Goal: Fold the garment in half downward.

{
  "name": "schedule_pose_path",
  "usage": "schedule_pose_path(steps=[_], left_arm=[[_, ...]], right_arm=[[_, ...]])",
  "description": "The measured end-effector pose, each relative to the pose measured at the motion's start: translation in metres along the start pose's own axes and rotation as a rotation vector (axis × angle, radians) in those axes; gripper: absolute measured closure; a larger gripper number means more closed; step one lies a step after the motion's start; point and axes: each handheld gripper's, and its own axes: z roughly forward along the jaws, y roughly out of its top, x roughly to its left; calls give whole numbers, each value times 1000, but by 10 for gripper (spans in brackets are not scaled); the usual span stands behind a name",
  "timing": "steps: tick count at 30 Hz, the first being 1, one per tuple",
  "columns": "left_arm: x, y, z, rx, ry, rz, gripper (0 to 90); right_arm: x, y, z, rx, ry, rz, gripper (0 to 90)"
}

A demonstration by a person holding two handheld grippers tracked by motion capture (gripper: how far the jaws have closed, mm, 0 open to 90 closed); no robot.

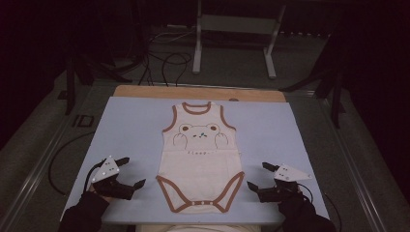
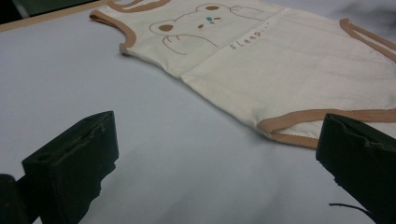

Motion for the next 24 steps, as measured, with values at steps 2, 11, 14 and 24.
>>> schedule_pose_path(steps=[2,11,14,24], left_arm=[[0,0,0,0,0,1,0],[-1,2,0,4,-3,11,0],[-1,3,0,3,-8,8,0],[-4,6,1,2,-38,20,0]], right_arm=[[0,0,1,2,8,9,86],[3,1,2,22,16,1,85],[3,1,1,16,20,-1,85],[4,6,-1,-10,33,25,85]])
